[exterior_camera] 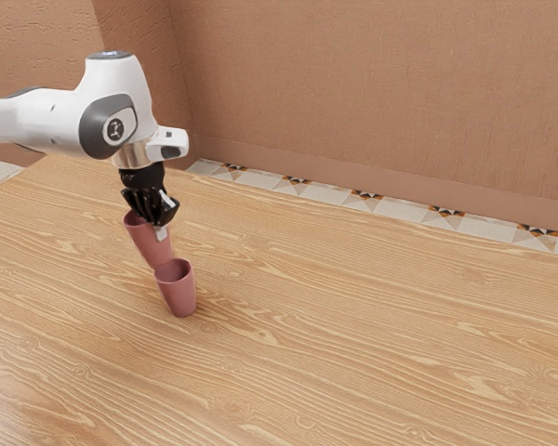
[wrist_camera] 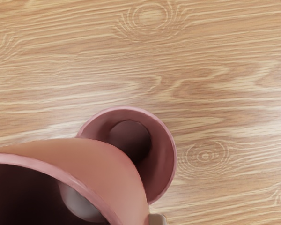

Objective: Place the left cup onto the right cup

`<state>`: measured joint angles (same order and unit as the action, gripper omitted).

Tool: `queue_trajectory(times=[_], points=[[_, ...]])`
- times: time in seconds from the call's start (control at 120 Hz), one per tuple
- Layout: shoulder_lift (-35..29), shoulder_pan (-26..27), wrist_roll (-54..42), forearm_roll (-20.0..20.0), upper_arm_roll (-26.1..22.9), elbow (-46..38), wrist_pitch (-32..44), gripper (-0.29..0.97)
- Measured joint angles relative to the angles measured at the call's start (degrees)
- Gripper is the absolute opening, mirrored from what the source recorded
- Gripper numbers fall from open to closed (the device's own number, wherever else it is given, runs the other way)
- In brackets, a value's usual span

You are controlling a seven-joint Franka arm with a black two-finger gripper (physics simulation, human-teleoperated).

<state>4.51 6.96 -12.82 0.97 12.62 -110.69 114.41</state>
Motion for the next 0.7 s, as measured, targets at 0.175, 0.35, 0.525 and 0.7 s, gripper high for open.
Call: queue_trajectory(times=[0.175, 0.35, 0.525, 0.7], points=[[-0.48, -1.1, 1.39, -0.02, -0.02, -0.58, 0.25, -0.11], [-1.68, -0.63, 2.45, -0.16, -1.08, -1.53, 0.3, -0.11], [-0.76, -0.58, 3.25, -0.26, -2.69, -1.17, 0.52, -0.11], [0.04, -0.02, 3.9, -0.28, -3.31, -1.15, 1.02, -0.11]])
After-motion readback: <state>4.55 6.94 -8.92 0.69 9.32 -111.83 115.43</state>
